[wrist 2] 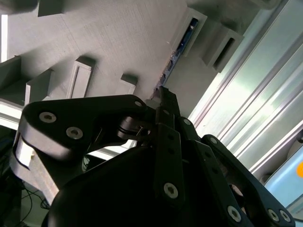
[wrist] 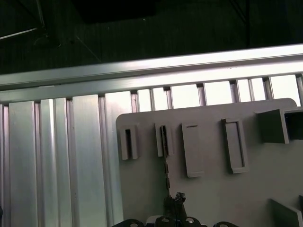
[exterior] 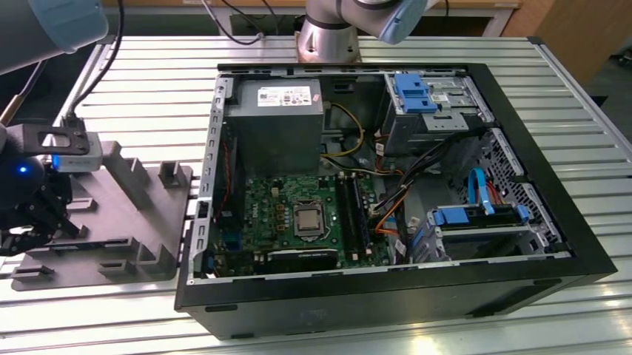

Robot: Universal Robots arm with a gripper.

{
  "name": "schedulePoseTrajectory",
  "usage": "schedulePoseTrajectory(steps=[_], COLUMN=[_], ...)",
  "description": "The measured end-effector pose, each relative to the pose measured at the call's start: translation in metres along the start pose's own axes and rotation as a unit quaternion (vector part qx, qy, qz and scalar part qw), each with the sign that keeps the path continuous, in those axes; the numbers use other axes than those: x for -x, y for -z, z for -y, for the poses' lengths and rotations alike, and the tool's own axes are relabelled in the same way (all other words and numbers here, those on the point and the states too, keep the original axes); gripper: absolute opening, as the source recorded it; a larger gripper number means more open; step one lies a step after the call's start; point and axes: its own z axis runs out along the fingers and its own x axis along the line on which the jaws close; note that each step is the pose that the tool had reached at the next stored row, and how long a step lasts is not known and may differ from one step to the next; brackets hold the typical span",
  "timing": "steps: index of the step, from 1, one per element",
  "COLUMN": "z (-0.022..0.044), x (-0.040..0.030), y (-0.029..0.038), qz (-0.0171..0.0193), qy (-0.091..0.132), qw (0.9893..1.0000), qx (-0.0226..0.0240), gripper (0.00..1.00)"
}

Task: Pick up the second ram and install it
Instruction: 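Pick up the second ram and move it above second insertion slot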

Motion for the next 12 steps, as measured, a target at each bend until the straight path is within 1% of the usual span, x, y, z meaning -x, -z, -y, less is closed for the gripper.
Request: schedulePoseTrajectory(steps=[12], z=[0.0001], x=[-0.0025], y=[-0.0062], qz=[-0.0002], qy=[0.004], qw=[1.0000], qx=[0.0001], gripper=[0.11])
